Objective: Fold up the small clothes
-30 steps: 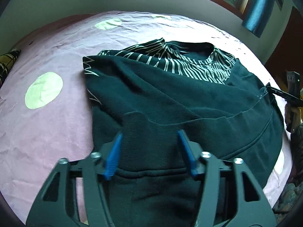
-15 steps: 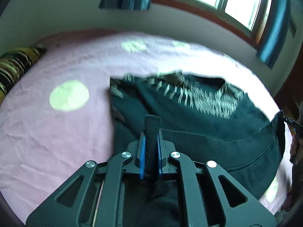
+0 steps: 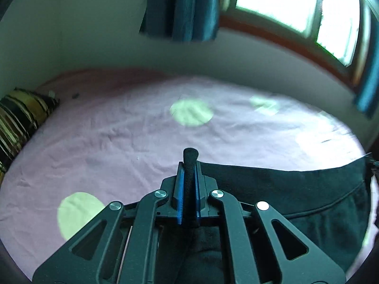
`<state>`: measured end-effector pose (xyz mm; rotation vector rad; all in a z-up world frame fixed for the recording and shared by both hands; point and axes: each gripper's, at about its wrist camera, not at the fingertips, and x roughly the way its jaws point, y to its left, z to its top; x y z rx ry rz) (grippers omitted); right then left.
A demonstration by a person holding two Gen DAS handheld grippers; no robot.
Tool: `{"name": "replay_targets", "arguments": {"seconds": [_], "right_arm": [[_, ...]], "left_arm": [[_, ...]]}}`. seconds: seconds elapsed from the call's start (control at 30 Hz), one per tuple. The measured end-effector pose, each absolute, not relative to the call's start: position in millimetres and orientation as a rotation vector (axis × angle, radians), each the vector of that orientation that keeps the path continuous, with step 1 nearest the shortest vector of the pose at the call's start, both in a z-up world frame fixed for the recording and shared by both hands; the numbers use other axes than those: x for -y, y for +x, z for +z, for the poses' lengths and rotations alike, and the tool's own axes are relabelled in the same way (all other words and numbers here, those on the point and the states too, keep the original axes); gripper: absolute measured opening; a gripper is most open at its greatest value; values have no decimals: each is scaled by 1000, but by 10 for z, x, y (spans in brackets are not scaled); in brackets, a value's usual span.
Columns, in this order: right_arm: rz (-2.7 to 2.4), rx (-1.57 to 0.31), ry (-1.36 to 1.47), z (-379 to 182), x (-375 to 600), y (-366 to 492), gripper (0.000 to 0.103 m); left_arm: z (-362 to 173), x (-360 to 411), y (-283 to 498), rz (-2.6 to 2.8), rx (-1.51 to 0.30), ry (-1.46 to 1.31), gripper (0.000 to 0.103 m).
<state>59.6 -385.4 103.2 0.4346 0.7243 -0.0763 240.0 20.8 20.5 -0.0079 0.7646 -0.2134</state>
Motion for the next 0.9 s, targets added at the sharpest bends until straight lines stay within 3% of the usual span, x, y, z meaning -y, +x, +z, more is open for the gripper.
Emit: {"name": "replay_targets", "arguments": {"seconds": [0.17, 0.3, 0.4, 0.47, 0.53, 0.63, 0.9], "right_arm": [[-148, -926, 491, 205, 4066, 931, 7], [-115, -934, 649, -56, 4233, 889, 10], [-86, -911, 747, 37, 4314, 770, 19], [-75, -892, 774, 188, 4309, 575, 31], [-71, -857, 792, 362, 4279, 249, 58], [-84, -871, 811, 437, 4184, -273, 61], [-100, -910, 917, 212, 3847, -1399, 65]], "left_arm": [[-526, -108, 2661, -137, -885, 52, 7], [-578, -172, 2696, -149, -913, 4, 9], [-419, -228, 2626, -175, -898, -28, 12], [-257, -305, 2462, -191, -864, -54, 15], [-94, -408, 2205, -212, -843, -88, 27], [95, -518, 1665, -241, -810, -134, 39], [-78, -676, 645, -276, -846, -210, 49]]}}
